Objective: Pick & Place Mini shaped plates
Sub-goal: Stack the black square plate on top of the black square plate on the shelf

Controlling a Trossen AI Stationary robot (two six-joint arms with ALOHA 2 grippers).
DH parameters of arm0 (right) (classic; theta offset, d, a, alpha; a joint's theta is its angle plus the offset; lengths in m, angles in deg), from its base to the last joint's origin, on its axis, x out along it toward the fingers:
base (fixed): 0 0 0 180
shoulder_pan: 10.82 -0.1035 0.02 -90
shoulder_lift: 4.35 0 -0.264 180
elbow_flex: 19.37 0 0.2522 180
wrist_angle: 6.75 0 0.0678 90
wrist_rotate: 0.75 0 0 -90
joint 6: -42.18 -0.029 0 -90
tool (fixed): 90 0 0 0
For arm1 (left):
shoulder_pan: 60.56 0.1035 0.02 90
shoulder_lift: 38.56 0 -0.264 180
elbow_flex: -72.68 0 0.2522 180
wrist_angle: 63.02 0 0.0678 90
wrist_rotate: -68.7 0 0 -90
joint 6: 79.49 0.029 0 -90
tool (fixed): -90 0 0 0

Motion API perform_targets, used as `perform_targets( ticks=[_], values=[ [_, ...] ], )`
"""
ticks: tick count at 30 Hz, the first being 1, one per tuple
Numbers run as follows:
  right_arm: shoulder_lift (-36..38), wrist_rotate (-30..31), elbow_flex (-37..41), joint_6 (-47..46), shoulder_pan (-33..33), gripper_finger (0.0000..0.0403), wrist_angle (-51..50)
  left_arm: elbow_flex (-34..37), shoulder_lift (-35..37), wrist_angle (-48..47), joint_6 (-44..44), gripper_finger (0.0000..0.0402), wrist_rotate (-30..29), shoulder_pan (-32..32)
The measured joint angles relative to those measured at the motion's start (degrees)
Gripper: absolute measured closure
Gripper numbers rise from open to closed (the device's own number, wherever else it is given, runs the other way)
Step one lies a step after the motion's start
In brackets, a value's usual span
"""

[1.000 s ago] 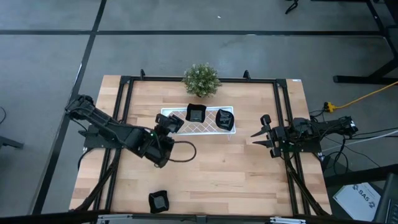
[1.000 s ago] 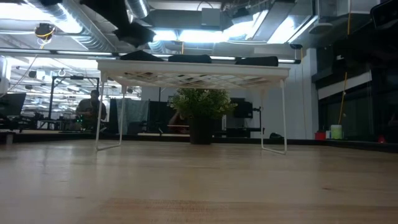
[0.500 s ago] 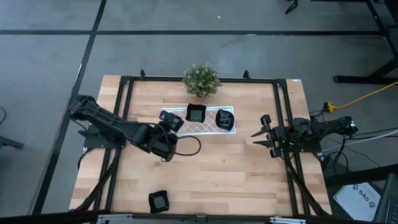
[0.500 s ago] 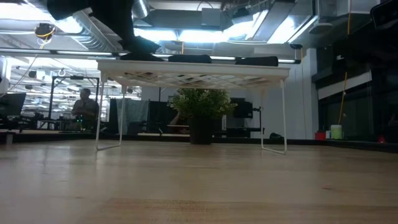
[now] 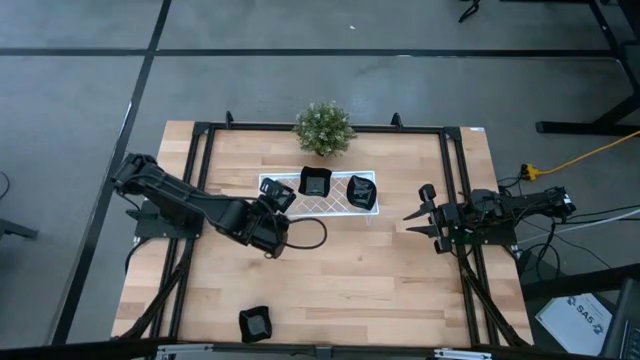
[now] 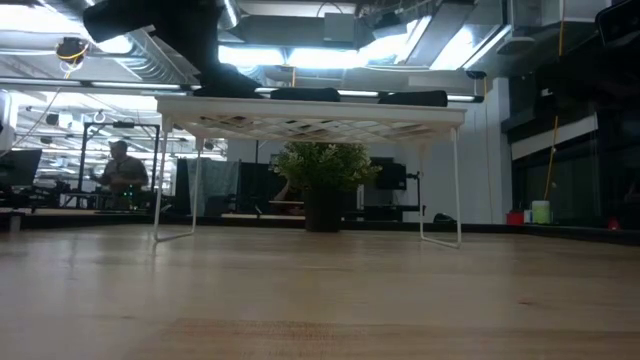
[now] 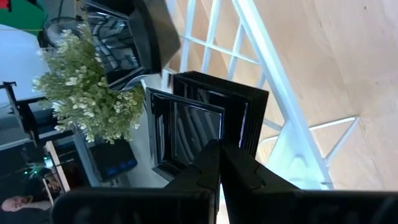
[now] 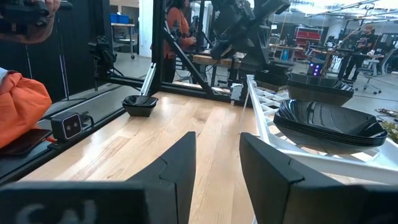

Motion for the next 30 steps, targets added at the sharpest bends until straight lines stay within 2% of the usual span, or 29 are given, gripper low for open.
perform_targets(
  ticks=[20,30],
  values=[
    [-0.02,0.0,0.0,0.0,0.0,0.0279,0.02,0.02,-1.01,0.0,0.56,0.0395,1.34,0.04],
    [-0.01,0.02,-0.02,0.01,0.01,0.0279,0.0,0.02,-0.98,0.02,-0.51,0.0336,0.45,-0.21]
  ],
)
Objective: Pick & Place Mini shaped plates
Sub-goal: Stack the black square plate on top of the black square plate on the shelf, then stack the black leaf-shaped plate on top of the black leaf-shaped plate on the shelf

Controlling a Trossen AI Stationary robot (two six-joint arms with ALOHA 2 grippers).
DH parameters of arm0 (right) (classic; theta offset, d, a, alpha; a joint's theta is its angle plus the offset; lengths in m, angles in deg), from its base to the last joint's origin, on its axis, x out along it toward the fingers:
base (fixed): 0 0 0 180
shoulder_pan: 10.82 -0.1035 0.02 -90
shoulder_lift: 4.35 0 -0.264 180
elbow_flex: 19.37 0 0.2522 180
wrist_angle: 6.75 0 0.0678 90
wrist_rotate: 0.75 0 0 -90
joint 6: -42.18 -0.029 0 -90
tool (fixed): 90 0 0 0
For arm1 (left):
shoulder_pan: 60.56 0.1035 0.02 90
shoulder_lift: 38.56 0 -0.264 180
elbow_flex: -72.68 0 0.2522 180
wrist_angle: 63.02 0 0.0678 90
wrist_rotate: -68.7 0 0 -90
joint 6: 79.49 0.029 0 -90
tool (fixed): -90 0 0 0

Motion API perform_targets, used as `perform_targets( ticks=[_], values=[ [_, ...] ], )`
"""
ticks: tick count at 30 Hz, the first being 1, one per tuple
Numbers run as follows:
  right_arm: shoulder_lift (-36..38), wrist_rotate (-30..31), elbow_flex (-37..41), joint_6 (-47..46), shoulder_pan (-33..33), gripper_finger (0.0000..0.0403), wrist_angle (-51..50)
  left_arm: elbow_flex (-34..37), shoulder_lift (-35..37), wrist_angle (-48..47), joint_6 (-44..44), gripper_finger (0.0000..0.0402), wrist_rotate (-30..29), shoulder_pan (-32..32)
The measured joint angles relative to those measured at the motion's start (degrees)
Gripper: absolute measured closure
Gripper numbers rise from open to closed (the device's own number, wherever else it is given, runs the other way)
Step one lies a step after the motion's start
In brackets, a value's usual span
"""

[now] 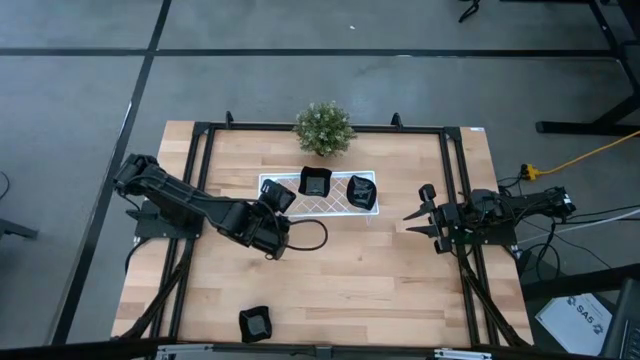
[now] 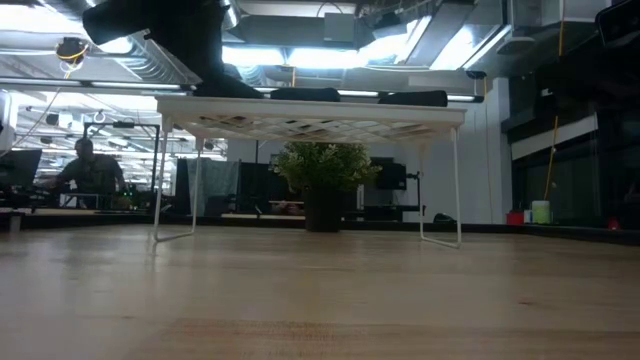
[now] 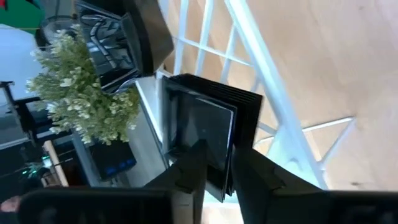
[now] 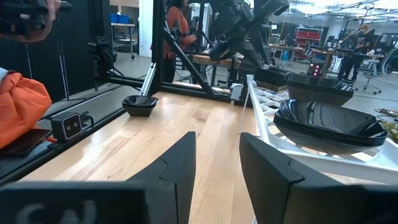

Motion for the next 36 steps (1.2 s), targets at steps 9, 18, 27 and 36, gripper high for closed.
perform_targets(
  ticks=[9,18,27,36],
  values=[
    [-0.01,0.0,0.02,-0.01,0.01,0.0279,0.0,-1.98,0.04,0.27,-1.48,0.0311,-5.19,-3.24],
    [-0.01,-0.02,0.02,-0.01,-0.01,0.0279,0.02,-2.49,0.64,0.17,-7.97,0.0311,1.45,-6.14],
    [-0.01,0.0,0.02,-0.01,0.01,0.0279,0.01,-2.49,0.68,0.24,-21.83,0.0311,12.14,-10.83],
    [0.01,0.0,0.01,-0.01,-0.01,0.0279,0.02,-2.54,-2.15,2.15,-35.12,0.0311,19.85,-17.18]
  ],
)
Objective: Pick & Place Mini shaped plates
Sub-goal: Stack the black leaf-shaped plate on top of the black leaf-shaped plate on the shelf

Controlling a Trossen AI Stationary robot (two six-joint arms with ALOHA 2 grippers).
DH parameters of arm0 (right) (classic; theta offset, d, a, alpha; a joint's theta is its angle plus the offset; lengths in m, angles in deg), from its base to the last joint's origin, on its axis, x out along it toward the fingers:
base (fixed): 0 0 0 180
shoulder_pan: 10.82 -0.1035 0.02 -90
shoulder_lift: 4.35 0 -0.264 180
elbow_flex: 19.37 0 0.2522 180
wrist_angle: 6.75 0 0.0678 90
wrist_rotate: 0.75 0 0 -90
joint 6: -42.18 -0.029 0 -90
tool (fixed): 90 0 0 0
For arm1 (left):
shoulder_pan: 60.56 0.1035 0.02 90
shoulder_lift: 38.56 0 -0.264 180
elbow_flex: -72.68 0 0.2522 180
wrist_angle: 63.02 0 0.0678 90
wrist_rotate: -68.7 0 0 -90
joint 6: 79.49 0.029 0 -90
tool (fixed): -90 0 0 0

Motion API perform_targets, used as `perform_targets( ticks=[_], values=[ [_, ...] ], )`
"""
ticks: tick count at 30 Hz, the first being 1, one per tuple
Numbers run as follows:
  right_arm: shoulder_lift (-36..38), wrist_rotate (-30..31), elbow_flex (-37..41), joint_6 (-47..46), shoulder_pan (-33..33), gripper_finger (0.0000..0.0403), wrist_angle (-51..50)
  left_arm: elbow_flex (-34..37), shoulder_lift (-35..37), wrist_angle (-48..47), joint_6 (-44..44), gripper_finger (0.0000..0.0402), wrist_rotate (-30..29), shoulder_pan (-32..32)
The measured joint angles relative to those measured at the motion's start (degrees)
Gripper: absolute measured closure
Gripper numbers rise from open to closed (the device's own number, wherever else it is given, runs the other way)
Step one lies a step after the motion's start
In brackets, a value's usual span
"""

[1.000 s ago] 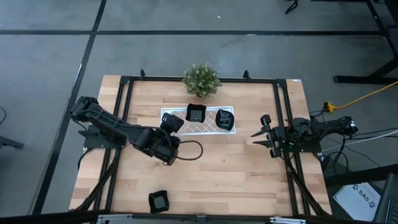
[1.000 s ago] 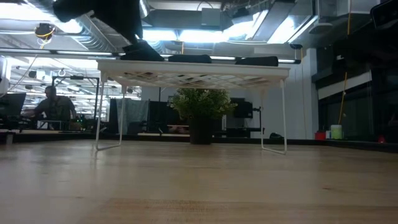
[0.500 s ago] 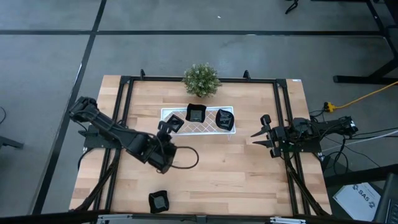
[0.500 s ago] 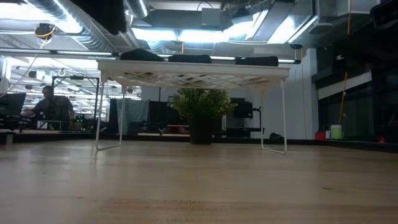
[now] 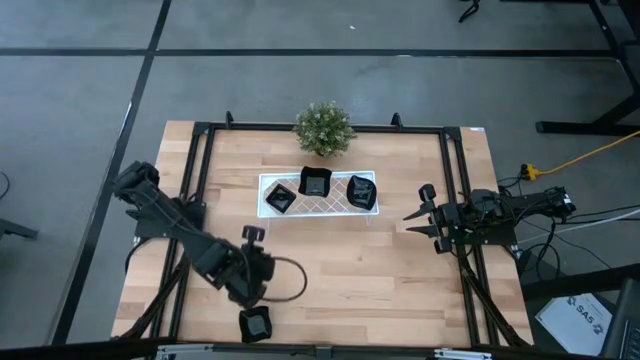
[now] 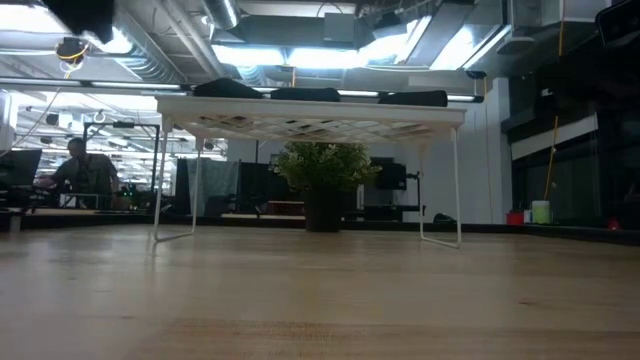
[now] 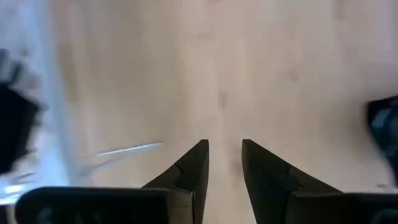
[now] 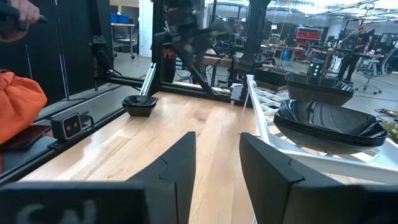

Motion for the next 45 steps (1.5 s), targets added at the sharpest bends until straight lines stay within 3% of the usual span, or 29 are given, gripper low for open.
perform_targets(
  ticks=[16,28,39,45],
  values=[
    [-0.01,0.0,0.01,0.01,-0.01,0.0279,0.01,0.0,-8.95,10.51,-13.13,0.0311,9.48,-8.77],
    [0.0,0.0,0.01,0.0,0.01,0.0279,-0.01,0.0,-14.06,12.25,-19.74,0.0311,11.29,-11.83],
    [-0.01,0.0,0.01,0.01,0.01,0.0279,0.0,0.0,-14.62,13.15,-29.36,0.0311,10.73,-11.86],
    [-0.01,0.0,0.01,0.0,0.02,0.0279,0.01,2.97,-14.74,16.81,-29.68,0.0294,13.44,-12.06]
  ],
)
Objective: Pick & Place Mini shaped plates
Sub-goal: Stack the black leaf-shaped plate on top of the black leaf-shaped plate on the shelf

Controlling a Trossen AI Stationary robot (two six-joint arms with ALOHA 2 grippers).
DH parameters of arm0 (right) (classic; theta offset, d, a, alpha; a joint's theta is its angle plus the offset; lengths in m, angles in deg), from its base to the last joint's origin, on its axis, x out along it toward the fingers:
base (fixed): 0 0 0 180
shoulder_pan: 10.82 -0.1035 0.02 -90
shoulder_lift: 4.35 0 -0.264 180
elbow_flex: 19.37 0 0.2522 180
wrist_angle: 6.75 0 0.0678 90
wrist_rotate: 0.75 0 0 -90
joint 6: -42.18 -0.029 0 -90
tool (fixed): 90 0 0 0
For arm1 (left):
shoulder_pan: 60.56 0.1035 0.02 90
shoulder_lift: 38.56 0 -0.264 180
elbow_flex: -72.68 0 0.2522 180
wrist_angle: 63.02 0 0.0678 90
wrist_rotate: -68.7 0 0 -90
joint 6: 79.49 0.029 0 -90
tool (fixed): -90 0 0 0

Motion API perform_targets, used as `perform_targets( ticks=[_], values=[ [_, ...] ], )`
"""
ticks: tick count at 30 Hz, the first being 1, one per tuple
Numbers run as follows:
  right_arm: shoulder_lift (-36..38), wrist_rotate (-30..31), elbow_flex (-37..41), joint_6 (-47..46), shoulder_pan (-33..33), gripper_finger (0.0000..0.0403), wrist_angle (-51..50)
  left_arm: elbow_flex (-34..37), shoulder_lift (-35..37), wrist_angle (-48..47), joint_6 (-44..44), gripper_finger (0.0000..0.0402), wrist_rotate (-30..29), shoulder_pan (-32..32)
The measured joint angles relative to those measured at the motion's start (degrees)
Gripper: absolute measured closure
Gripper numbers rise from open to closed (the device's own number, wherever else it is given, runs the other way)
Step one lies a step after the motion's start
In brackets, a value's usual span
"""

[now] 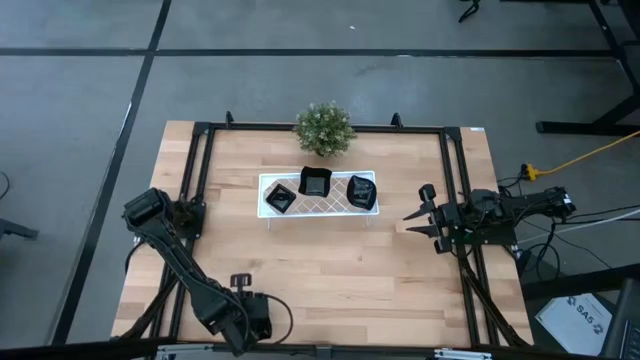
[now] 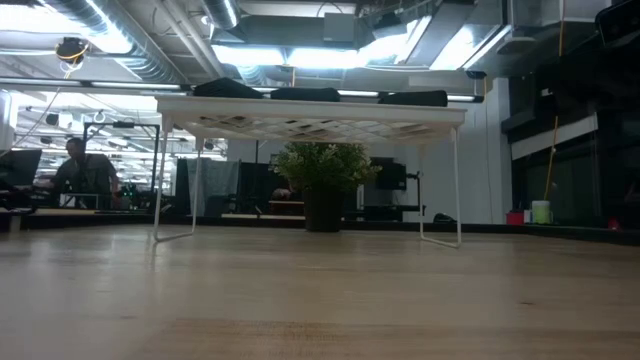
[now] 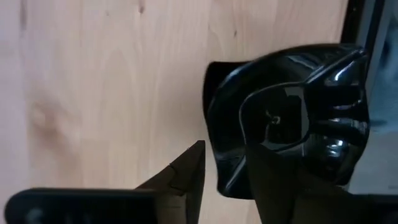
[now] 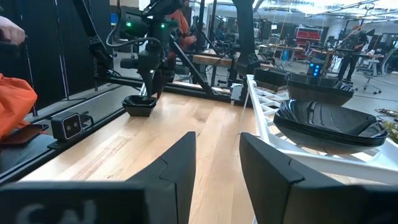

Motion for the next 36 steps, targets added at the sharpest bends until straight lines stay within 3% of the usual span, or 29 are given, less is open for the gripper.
perform_targets(
  ticks=[12,36],
  values=[
    [0.01,0.0,-0.02,0.0,-0.02,0.0279,0.0,1.55,0.02,0.75,-1.4,0.0245,0.41,-0.13],
    [-0.01,0.0,0.0,0.01,-0.01,0.0279,-0.02,1.64,-2.54,2.33,-2.71,0.0253,1.96,0.48]
  ],
)
